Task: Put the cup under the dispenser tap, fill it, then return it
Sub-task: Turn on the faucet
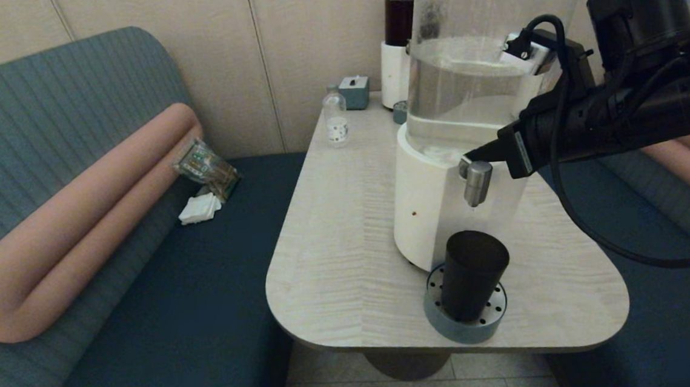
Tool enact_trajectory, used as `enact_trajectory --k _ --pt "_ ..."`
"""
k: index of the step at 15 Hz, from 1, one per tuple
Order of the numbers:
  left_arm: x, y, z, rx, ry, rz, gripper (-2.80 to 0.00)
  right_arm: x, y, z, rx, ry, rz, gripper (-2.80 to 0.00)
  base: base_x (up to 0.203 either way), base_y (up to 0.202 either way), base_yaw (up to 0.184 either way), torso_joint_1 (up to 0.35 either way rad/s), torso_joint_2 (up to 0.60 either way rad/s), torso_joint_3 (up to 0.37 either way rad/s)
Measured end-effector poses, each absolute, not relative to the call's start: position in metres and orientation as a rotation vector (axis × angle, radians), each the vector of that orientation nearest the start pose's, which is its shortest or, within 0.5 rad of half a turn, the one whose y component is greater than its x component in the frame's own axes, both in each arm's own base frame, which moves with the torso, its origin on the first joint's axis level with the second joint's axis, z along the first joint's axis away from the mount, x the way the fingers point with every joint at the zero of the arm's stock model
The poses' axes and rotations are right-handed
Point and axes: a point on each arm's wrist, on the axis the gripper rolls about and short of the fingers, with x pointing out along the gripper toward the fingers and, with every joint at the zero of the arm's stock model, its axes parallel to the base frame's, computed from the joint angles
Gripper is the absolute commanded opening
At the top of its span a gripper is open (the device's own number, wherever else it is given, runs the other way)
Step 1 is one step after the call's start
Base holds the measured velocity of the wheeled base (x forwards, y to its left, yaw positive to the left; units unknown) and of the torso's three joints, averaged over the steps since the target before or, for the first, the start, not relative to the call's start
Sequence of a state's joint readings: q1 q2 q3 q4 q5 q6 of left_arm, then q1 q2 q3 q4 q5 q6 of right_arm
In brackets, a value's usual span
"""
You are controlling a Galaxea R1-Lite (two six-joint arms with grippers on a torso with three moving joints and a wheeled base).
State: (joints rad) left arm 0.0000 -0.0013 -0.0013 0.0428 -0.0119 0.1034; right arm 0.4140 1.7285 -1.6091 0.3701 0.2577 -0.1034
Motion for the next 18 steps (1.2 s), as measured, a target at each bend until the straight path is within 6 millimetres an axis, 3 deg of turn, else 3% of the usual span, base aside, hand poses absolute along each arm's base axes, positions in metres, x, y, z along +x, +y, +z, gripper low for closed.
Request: enact_trajectory --k 18 --pt "-0.0231 -0.0003 0.0715 0.103 0.039 -0.014 -2.80 0.2859 0.1362 0.3033 -0.117 0.462 0.757 -2.80 0.000 0.000 0.000 0.000 0.00 0.000"
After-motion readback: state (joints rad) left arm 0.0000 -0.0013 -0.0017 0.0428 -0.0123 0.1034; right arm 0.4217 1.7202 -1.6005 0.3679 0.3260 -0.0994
